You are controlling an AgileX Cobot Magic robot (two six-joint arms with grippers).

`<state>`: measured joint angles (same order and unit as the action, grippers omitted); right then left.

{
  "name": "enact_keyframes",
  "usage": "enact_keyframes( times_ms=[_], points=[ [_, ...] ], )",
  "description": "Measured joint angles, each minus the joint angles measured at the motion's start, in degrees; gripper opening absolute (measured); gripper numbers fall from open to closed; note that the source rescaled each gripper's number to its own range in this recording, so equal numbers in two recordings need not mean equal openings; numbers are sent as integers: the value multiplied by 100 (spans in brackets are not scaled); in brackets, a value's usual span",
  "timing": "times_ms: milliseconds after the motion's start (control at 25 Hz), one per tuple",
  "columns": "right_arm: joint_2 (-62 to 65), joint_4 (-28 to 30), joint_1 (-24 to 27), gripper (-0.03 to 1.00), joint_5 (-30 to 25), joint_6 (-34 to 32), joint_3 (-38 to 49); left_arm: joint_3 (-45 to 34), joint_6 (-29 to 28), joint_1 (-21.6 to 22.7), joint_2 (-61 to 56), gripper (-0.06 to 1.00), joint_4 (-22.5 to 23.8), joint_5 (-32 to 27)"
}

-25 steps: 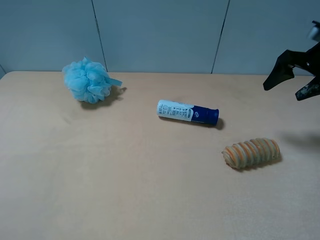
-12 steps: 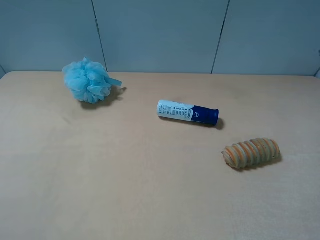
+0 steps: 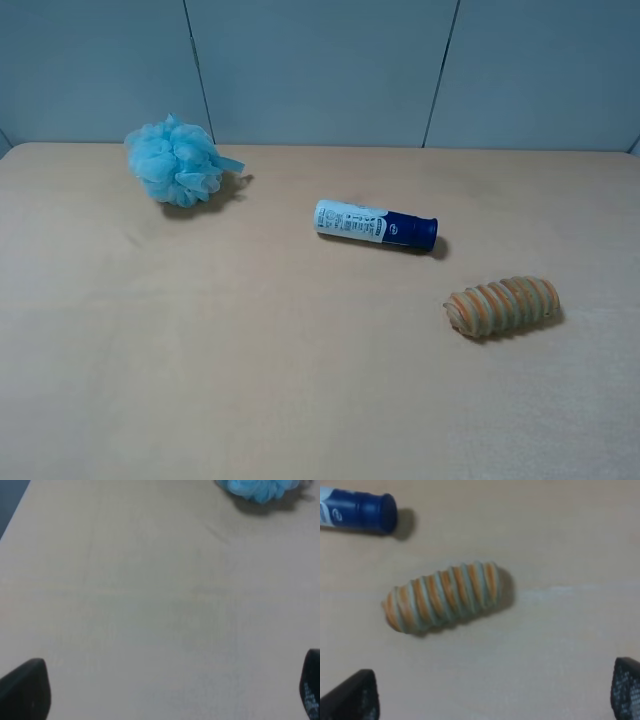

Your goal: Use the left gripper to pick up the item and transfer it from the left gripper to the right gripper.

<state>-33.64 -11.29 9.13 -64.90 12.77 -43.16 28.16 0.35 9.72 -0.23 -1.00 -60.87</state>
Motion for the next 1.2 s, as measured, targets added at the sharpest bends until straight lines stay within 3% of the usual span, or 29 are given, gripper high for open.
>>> enact_keyframes(
  times_ms=[200,480,1200],
  points=[
    [1277,169,0,100,421,-609,865,0,0,0,0,100,0,0],
    [2341,1129,0,100,585,-1211,1399,0,0,0,0,100,0,0],
    [2849,1129,0,100,612,-1333,1444,0,0,0,0,100,0,0]
  ],
)
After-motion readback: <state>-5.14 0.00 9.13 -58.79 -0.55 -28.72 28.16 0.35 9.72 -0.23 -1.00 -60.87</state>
